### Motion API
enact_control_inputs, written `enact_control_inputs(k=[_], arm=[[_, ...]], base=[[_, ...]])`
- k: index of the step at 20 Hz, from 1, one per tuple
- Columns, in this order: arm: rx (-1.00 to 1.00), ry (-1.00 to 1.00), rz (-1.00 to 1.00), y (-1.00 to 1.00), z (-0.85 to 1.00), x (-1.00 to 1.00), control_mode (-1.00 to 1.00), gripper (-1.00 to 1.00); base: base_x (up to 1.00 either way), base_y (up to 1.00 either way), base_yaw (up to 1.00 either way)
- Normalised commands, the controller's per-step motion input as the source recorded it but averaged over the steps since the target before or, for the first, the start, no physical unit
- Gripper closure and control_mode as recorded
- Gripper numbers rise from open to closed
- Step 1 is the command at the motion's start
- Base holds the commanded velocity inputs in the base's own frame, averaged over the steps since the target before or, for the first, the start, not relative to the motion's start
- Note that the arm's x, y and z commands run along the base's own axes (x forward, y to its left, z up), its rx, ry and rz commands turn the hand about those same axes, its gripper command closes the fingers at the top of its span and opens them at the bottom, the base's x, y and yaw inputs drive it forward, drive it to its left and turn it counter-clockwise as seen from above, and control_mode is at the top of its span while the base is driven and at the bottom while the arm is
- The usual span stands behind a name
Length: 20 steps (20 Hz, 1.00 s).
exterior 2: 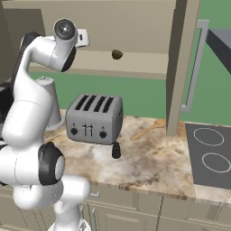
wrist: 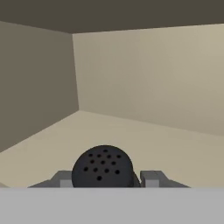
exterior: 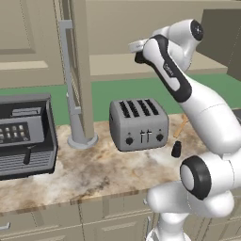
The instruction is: Pick the shaker and shaker from the counter and place them in the cabinet.
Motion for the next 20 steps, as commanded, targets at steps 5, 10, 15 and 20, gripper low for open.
enact_control_inputs(k=[5, 10, 15, 20], arm=[[0.00, 0.02, 0.00, 0.00, -0.07, 0.04, -1.00, 1.00], [0.00, 0.05, 0.00, 0.00, -0.14, 0.19, -1.00, 1.00], [0.00, 0.06, 0.00, 0.00, -0.13, 0.38, -1.00, 1.00], [0.01, 0.06, 0.00, 0.00, -0.08, 0.56, -1.00, 1.00]], base=[[0.00, 0.00, 0.00], [0.00, 0.00, 0.00], [0.00, 0.00, 0.00], [0.00, 0.00, 0.00]])
